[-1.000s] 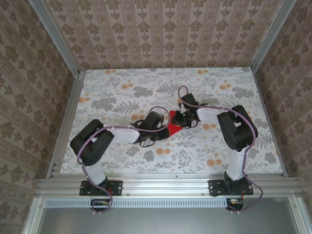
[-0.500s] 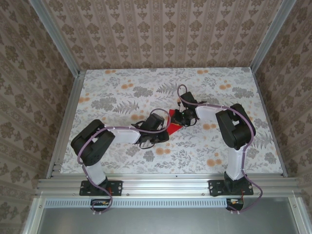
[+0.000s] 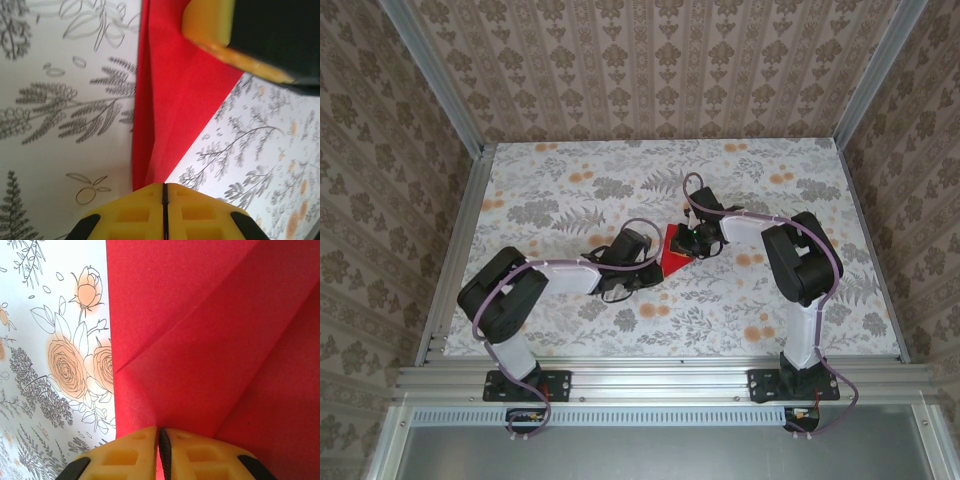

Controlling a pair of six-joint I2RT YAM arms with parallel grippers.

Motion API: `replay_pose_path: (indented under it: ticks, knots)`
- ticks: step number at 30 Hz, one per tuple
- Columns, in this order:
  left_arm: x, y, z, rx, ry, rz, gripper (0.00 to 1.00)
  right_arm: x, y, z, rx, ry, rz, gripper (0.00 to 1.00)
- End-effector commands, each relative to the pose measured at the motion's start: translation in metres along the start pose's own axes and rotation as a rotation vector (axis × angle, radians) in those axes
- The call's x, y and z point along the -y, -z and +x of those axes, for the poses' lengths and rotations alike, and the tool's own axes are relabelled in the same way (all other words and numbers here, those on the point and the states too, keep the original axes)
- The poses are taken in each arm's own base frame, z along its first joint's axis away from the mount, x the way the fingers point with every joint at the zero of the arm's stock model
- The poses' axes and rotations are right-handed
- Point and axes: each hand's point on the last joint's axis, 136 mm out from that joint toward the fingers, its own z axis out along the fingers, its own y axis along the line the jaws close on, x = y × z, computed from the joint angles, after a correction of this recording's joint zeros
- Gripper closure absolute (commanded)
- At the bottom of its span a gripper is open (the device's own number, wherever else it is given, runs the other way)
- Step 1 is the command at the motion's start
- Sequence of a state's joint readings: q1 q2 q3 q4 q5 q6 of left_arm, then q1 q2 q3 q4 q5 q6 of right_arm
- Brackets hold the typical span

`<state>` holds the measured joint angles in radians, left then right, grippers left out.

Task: Fold a paper plane with a square sheet of paper (pick it up from the middle)
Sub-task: Fourth fold the wing at the center of the table.

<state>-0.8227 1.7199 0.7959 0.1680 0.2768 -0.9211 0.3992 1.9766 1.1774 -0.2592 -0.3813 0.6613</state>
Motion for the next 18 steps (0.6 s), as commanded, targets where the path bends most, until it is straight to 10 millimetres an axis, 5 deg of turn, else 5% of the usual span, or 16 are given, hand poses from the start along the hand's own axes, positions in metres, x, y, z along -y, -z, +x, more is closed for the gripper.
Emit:
replay_pose_path:
  ticks: [1, 18]
  knots:
    - [0.018, 0.003, -0.012, 0.024, -0.002, 0.052, 0.90, 0.071, -0.023, 0.032, -0.091, -0.086, 0.249, 0.84]
    - [-0.027, -0.008, 0.005, -0.020, 0.041, -0.120, 0.92, 0.073, -0.025, 0.033, -0.098, -0.097, 0.260, 0.84]
